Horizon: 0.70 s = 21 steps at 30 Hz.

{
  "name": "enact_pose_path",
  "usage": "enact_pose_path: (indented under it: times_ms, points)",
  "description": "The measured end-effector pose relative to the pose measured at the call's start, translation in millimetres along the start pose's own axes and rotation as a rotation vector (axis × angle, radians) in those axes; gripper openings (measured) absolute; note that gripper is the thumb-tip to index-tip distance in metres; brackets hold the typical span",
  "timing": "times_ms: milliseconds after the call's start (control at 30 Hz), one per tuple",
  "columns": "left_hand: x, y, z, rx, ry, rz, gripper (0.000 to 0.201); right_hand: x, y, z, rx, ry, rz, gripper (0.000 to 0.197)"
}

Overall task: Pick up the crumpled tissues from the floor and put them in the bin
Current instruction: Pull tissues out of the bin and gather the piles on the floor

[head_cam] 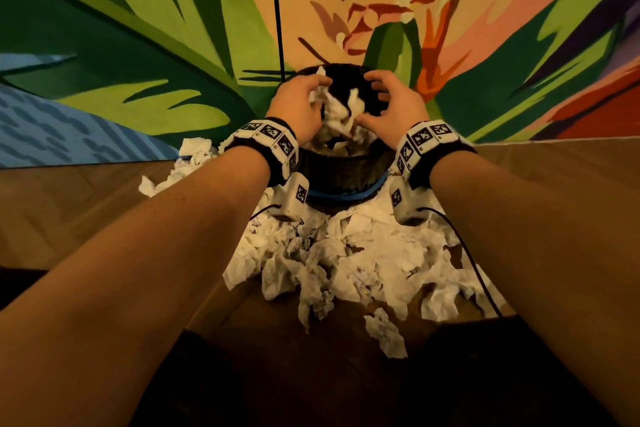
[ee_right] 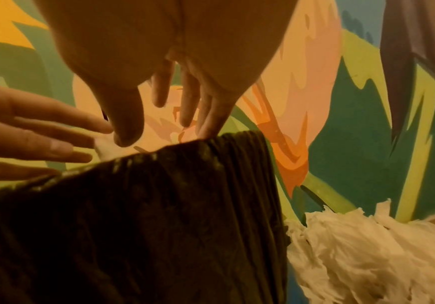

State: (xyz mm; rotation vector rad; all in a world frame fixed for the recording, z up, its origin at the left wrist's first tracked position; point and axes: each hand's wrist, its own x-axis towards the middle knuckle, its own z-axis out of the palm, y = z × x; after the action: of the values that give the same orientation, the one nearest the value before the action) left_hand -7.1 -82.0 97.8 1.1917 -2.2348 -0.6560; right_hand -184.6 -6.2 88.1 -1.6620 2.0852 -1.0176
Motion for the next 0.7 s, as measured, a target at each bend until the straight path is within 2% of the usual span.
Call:
enact_pose_path:
  times_ms: [100, 200, 267, 333, 400, 467, 567, 633, 700]
  points:
    - [-4.3, -6.3, -0.4, -0.012, 0.051, 0.012, 0.042, -0.1, 6.2, -6.3, 0.036, 0.049, 0.006, 0.048]
    - [-7.9, -8.5, -3.7, -0.046, 0.15, 0.023, 0.03, -0.9, 13.7, -11.6, 0.145, 0.204, 0.083, 0.027]
    - [-13.0, -3.9, -3.9, -0.191, 0.182, 0.035, 0.022, -6.0, 21.8, -16.0, 0.205, 0.314, 0.168, 0.02]
    - [-24.4, 3.9, -0.2, -0.374, 0.129, 0.056, 0.021, -17.1, 34.4, -18.0, 0.227, 0.387, 0.255, 0.017]
    - [-40.3, 9.7, 7.3, -0.381, 0.046, 0.15, 0.021, -32.5, 51.2, -15.0, 0.216, 0.404, 0.345, 0.016]
    - [-56.4, 12.9, 16.5, -0.282, -0.044, 0.274, 0.019, -51.9, 67.9, -7.0, 0.155, 0.323, 0.422, 0.013]
    - [-78.9, 12.0, 33.5, -0.164, -0.167, 0.396, 0.018, -87.0, 84.5, 10.8, 0.037, 0.082, 0.442, 0.017]
    - [-95.2, 4.5, 46.8, -0.106, -0.237, 0.407, 0.017, -109.7, 85.8, 24.8, -0.03, -0.119, 0.442, 0.02]
    - [-112.4, -10.4, 61.7, -0.073, -0.28, 0.337, 0.017, -127.7, 82.1, 39.9, -0.153, -0.339, 0.415, 0.022]
